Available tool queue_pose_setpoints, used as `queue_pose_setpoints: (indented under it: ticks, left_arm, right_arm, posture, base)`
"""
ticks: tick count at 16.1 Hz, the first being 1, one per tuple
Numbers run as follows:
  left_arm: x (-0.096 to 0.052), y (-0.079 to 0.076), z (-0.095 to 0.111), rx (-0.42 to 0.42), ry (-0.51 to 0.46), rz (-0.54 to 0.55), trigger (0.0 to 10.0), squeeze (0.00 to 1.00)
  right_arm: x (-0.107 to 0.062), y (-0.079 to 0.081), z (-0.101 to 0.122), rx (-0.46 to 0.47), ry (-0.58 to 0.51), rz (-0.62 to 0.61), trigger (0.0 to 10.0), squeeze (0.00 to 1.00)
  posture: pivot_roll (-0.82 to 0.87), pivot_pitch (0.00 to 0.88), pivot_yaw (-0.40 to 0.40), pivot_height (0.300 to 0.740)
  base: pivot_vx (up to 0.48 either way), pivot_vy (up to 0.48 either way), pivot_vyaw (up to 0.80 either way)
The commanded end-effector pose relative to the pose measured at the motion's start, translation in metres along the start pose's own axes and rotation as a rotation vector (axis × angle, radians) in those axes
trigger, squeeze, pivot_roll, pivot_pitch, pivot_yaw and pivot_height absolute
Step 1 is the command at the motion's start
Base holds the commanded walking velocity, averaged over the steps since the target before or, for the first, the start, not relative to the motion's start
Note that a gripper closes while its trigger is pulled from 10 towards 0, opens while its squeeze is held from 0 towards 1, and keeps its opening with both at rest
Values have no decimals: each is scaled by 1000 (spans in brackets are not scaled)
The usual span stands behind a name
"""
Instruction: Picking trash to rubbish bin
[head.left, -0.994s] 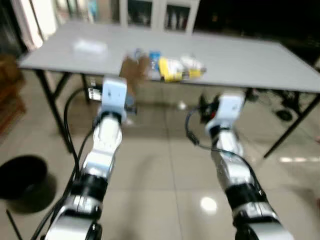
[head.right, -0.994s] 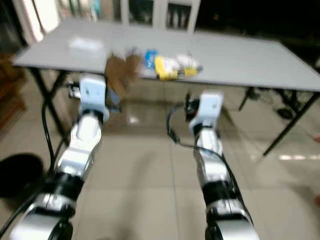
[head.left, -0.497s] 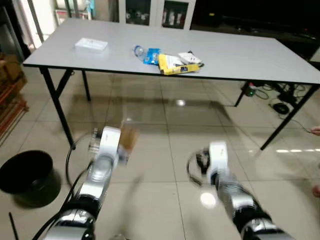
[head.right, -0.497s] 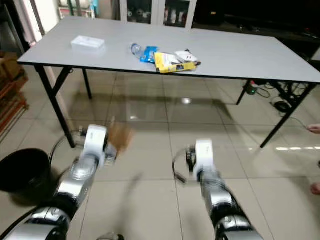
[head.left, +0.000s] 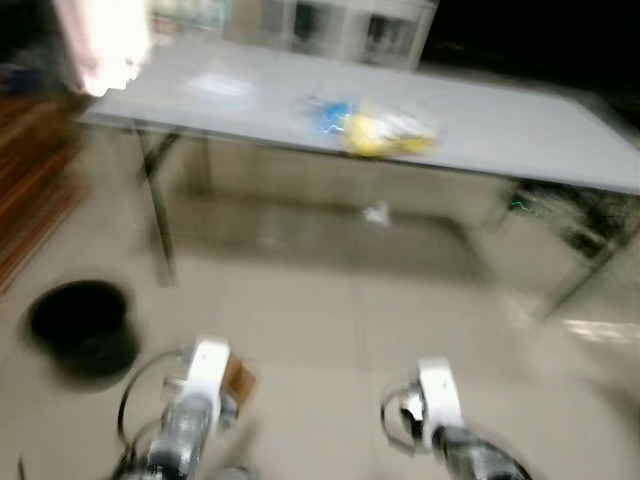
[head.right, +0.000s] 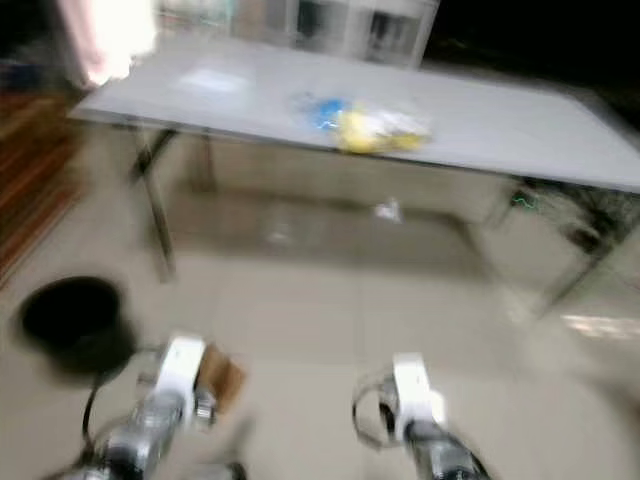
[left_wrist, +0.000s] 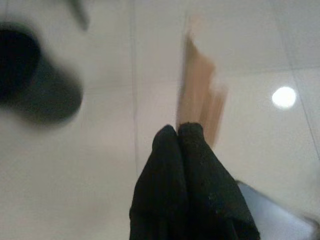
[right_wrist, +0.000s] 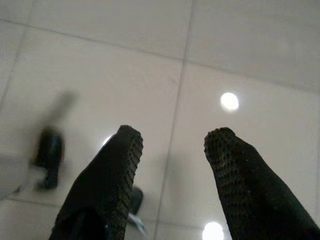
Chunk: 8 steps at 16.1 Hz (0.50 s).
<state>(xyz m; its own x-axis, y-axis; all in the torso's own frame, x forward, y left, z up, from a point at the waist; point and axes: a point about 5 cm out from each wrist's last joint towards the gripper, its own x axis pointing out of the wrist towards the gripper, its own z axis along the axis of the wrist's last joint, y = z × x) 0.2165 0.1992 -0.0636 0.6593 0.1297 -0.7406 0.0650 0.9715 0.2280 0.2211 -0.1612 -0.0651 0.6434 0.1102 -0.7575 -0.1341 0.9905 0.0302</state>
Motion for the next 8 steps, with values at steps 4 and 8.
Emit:
queue_pose_setpoints:
  ticks: [4,8]
  left_arm:
    - [-1,1,-2,-18,-3,20,10000,0]
    - [0,5,-3,-15,6,39,10000,0]
  right_arm:
    - [-2,-1,-9,24,16,-7,10000,0]
    - [-2,0,-10,35,14,-7,10000,0]
  posture:
    - [27,3,-101,740]
    - [27,0,-94,740]
  base:
    - [0,0,800]
    - [0,0,800]
